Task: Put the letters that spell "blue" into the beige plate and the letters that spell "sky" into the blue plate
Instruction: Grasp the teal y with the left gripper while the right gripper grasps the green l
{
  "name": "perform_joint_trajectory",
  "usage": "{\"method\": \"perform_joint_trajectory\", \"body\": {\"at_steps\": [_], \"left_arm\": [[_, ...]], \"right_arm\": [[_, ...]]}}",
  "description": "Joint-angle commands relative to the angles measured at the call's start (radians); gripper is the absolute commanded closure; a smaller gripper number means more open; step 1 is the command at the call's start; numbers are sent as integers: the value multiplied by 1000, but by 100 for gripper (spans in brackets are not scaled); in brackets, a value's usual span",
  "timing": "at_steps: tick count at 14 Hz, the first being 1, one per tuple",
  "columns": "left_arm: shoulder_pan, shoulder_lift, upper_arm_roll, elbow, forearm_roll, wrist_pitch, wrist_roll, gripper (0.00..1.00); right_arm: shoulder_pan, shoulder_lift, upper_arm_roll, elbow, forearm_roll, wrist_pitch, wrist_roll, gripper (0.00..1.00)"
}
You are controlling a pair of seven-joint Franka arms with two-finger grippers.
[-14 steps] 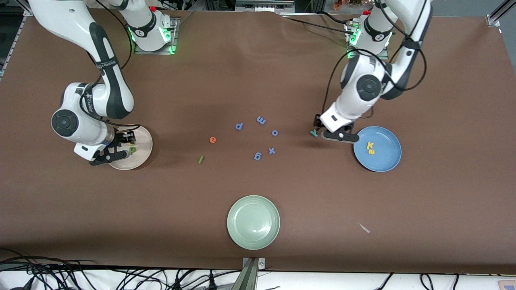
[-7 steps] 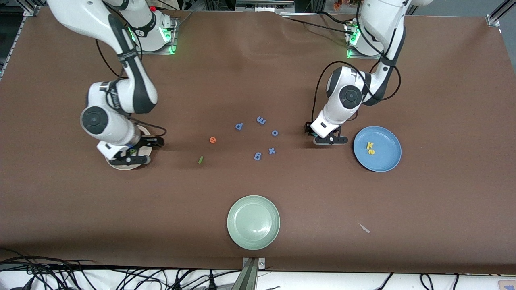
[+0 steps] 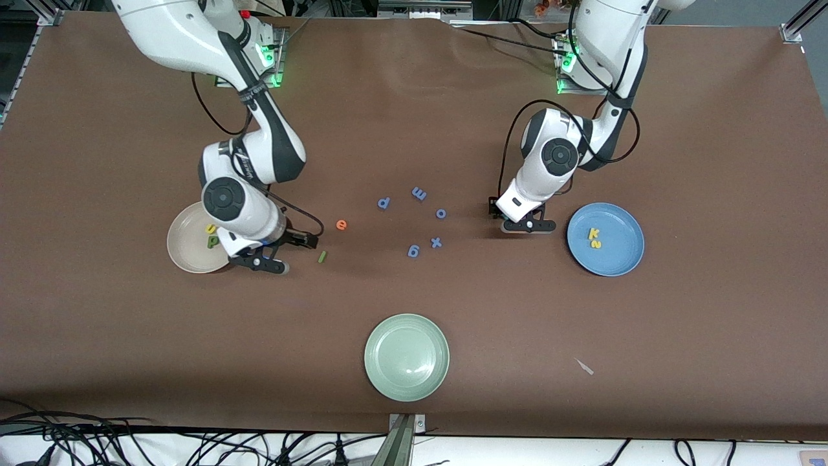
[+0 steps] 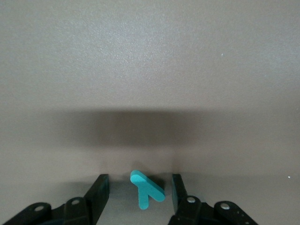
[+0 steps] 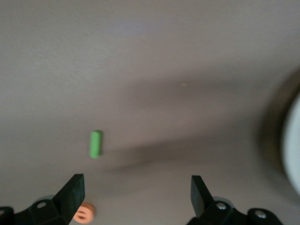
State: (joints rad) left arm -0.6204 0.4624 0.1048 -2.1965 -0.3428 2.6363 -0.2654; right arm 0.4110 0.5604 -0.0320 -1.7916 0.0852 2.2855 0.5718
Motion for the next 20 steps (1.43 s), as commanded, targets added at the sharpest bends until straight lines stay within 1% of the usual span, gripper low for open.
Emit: {"method": "perform_joint_trajectory", "body": {"at_steps": [1,2,4,5,6,10,11,12,15,16,18,20], "left_arm": [[-12,2,-2,1,-19,-2,8,66],[-12,2,-2,1,-19,-2,8,74],[-12,1,-2,1,-19,-2,20,89],[-12,-1,-2,0,-19,-2,43,91],[-12,-2,-2,0,-21,-4,69,92],[4,-30,0,-3,-22,-16,133,92],[14,-54,3,-5,-22,-22,147,92],[45,-83,10,-3,-22,-59,169,93],[138,-187,24,-9,-13,-154,276,94],[180,-226,30,-9,1,-215,322,94],[218,-270,96,-11,77,-272,424,94],[243,-286,154,-17,103,-272,574,93]], "right_arm": [[0,93,18,109,15,-1,65,0],[0,108,20,115,15,21,77,0],[11,131,32,115,15,63,109,0],[15,139,33,115,16,69,114,0],[17,145,33,115,16,74,114,0],[19,154,41,110,36,83,109,1],[19,154,41,109,36,81,106,7],[19,154,43,104,36,81,106,13],[19,154,44,87,38,77,105,36],[19,154,44,86,38,77,105,46],[17,154,47,86,38,77,100,65],[14,154,47,86,38,77,100,85]]}}
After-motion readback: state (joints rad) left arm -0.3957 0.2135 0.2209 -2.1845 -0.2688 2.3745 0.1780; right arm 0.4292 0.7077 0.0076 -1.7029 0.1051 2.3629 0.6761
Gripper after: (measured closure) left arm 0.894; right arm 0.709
